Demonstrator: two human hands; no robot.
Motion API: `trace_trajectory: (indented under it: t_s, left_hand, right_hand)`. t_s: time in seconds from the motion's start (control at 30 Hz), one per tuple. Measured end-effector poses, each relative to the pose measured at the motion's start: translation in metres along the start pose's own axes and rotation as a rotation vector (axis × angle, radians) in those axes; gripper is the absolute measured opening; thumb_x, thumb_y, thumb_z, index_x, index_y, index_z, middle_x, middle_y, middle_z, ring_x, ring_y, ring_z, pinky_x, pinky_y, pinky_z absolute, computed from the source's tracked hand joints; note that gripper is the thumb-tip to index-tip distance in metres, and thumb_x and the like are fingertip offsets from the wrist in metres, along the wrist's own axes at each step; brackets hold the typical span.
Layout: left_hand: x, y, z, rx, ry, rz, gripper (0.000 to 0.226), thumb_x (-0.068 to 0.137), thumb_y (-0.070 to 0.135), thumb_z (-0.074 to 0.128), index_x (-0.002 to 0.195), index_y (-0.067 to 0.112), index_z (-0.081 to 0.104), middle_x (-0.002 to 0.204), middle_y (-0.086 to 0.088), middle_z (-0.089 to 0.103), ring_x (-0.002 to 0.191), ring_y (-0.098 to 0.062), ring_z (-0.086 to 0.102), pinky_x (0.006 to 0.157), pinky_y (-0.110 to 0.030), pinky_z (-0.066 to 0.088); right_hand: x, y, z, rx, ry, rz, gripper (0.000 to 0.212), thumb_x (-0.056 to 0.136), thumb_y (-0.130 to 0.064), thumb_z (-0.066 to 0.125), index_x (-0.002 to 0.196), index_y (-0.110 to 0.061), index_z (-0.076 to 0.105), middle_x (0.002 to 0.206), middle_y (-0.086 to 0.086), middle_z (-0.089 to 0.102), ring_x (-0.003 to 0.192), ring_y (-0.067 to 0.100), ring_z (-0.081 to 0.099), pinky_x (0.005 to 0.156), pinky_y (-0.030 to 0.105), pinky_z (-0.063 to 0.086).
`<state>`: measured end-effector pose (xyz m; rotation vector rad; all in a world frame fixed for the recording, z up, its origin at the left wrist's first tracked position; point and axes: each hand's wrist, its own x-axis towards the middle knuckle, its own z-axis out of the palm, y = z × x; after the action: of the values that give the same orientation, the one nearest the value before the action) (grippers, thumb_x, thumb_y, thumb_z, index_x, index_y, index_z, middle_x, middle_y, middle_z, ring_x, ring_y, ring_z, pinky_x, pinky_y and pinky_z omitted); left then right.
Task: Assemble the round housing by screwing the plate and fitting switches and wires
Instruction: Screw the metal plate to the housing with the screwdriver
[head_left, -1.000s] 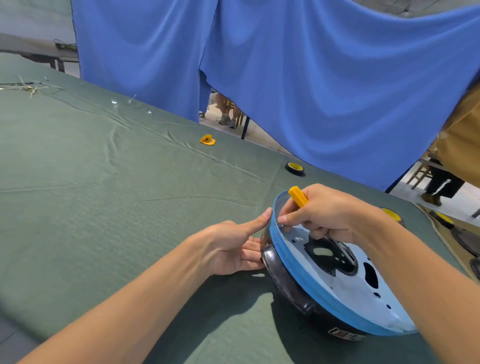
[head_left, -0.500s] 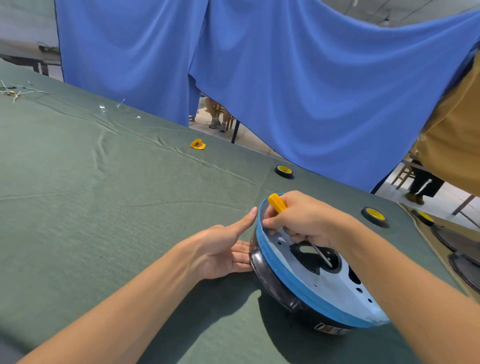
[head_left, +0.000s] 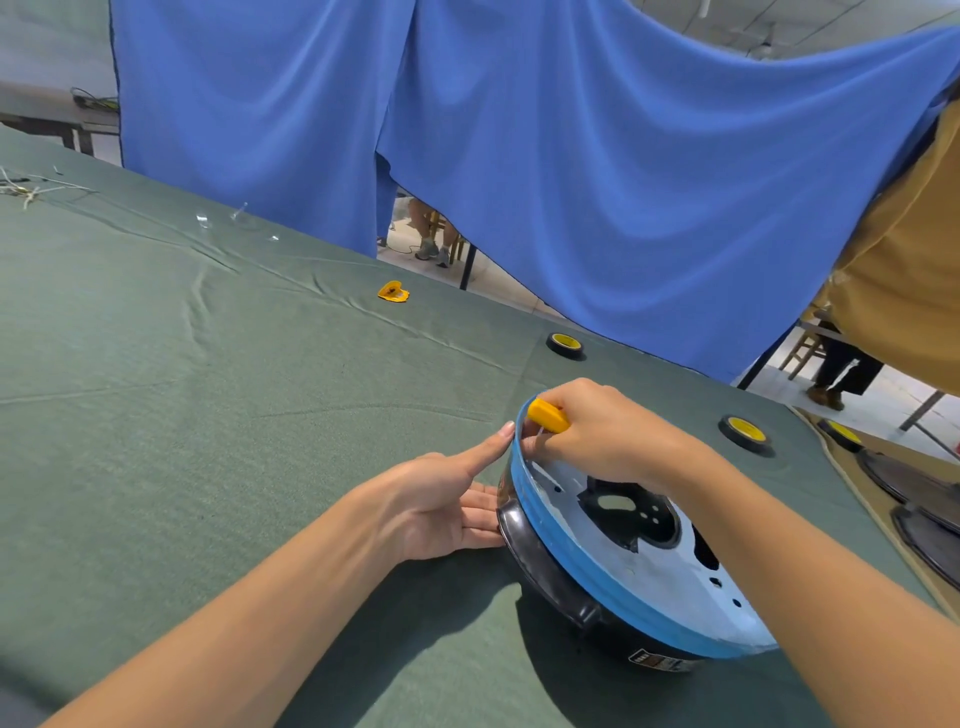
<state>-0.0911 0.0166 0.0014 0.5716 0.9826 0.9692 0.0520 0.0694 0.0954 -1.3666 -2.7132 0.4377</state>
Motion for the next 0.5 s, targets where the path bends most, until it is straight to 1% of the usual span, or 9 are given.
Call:
trace_trajectory:
  t_s: [0.07, 0.1, 0.17, 0.23, 0.27, 0.33, 0.4, 0.5]
  left_hand:
    - [0.0001, -0.0002, 0.0004, -0.001, 0.002, -0.005, 0.071, 0.068, 0.055, 0.077, 0.101, -0.007, 0.066, 0.096, -0.022, 0.073, 0.078, -0.029, 0.074, 0.067, -0.036, 0.059]
    - [0.0002, -0.0002, 0.0005, -0.002, 0.005, -0.004, 0.070, 0.068, 0.055, 0.077, 0.100, -0.007, 0.066, 0.095, -0.021, 0.074, 0.077, -0.029, 0.074, 0.066, -0.036, 0.059]
    - [0.0002, -0.0001, 0.0005, -0.004, 0.006, -0.001, 0.069, 0.069, 0.054, 0.077, 0.100, -0.006, 0.066, 0.093, -0.021, 0.074, 0.076, -0.029, 0.074, 0.065, -0.035, 0.059]
    - [-0.0004, 0.0003, 0.0004, -0.006, 0.004, 0.000, 0.068, 0.068, 0.053, 0.077, 0.100, -0.006, 0.067, 0.092, -0.020, 0.074, 0.075, -0.029, 0.073, 0.065, -0.035, 0.059]
    - [-0.0009, 0.0007, 0.0005, -0.007, 0.002, -0.001, 0.068, 0.066, 0.053, 0.078, 0.100, -0.005, 0.067, 0.092, -0.020, 0.073, 0.074, -0.029, 0.073, 0.064, -0.035, 0.059]
    - [-0.0018, 0.0011, 0.0014, -0.009, -0.002, -0.007, 0.068, 0.062, 0.052, 0.079, 0.096, -0.005, 0.067, 0.090, -0.020, 0.074, 0.073, -0.029, 0.073, 0.063, -0.035, 0.059]
    - [-0.0018, 0.0013, 0.0025, -0.007, 0.000, -0.008, 0.070, 0.057, 0.052, 0.081, 0.096, -0.005, 0.068, 0.093, -0.021, 0.074, 0.074, -0.029, 0.073, 0.063, -0.035, 0.059]
    - [-0.0010, 0.0012, 0.0035, -0.009, 0.006, -0.003, 0.078, 0.051, 0.051, 0.082, 0.104, -0.005, 0.067, 0.096, -0.022, 0.073, 0.075, -0.030, 0.073, 0.061, -0.035, 0.059]
  right_hand:
    - [-0.0008, 0.0015, -0.0011, 0.039, 0.003, -0.029, 0.003, 0.086, -0.026, 0.072, 0.083, -0.028, 0.073, 0.081, -0.010, 0.070, 0.074, 0.008, 0.062, 0.062, 0.024, 0.050]
    - [-0.0007, 0.0017, -0.0001, 0.042, 0.012, -0.039, 0.002, 0.085, -0.024, 0.073, 0.084, -0.026, 0.074, 0.082, -0.010, 0.070, 0.074, 0.008, 0.062, 0.062, 0.024, 0.051]
    - [0.0002, 0.0010, 0.0031, 0.026, 0.031, -0.044, 0.005, 0.086, -0.022, 0.072, 0.081, -0.022, 0.073, 0.076, -0.006, 0.068, 0.068, 0.009, 0.060, 0.056, 0.023, 0.047]
    - [0.0007, -0.0009, 0.0056, -0.017, 0.020, -0.047, 0.017, 0.087, -0.021, 0.069, 0.071, -0.023, 0.065, 0.067, -0.004, 0.062, 0.060, 0.010, 0.055, 0.050, 0.023, 0.040]
    - [0.0004, -0.0015, 0.0057, -0.036, 0.009, -0.052, 0.019, 0.088, -0.020, 0.067, 0.070, -0.023, 0.063, 0.066, -0.003, 0.061, 0.059, 0.011, 0.054, 0.050, 0.024, 0.038]
    - [-0.0007, -0.0013, 0.0034, -0.056, 0.009, -0.067, 0.017, 0.086, -0.019, 0.068, 0.071, -0.022, 0.063, 0.067, -0.001, 0.062, 0.060, 0.012, 0.054, 0.050, 0.025, 0.039]
    - [-0.0017, -0.0001, 0.0011, -0.071, 0.029, -0.089, 0.014, 0.083, -0.018, 0.071, 0.071, -0.021, 0.066, 0.067, 0.000, 0.064, 0.061, 0.015, 0.056, 0.050, 0.030, 0.042]
    - [-0.0019, 0.0019, 0.0036, -0.102, 0.058, -0.110, 0.010, 0.083, -0.014, 0.070, 0.073, -0.014, 0.069, 0.071, 0.007, 0.066, 0.066, 0.025, 0.060, 0.055, 0.041, 0.048]
